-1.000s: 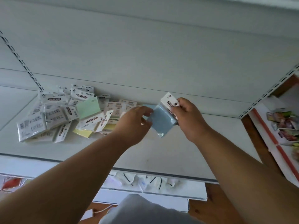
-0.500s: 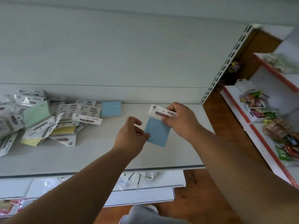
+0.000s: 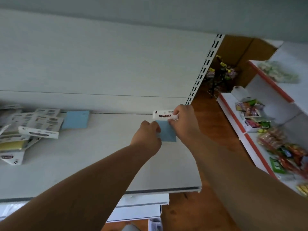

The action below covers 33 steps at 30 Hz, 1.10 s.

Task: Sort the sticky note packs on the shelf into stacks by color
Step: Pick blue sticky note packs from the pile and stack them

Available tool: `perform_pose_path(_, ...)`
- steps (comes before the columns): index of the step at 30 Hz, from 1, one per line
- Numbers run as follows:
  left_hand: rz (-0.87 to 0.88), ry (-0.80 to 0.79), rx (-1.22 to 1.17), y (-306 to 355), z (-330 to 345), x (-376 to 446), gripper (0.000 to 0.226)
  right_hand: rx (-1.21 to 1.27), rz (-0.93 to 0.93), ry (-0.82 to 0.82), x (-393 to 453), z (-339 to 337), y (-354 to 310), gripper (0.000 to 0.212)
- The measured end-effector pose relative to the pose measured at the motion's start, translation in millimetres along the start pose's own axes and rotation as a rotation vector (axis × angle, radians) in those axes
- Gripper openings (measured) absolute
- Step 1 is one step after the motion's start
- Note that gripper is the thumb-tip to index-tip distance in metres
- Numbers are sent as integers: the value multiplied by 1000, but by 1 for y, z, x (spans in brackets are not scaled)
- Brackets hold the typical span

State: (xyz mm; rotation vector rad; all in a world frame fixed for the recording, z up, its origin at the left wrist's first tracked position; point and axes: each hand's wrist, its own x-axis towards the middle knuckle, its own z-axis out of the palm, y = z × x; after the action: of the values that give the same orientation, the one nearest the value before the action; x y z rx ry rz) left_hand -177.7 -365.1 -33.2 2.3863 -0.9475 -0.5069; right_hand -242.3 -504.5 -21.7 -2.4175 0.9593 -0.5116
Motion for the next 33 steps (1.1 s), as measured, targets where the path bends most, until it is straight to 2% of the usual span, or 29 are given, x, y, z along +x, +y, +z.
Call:
perform_pose_path(4,-2,8,81,24,22,14,40,-145,-79,-107,28,1,28,16)
perform_pose_path(12,101,76,420,36,38,19,33,-289,-272,-178,15,6,54,22)
perform_pose_path(19,100,93,371,31,42,21,30,-294,-251,-170,14,8,53,24)
perform_pose_path(22,111,122,275,21,39,12,38,-333,-281,-137,11,6,47,26)
perform_pose_path(25,58,252,179,0,22,-8,40,-247,-344,-91,0,10,27,24)
perform_pose_path(33,-156,420,111,-92,-53,-66,30,18,-485,-236,-38,64,-96,25)
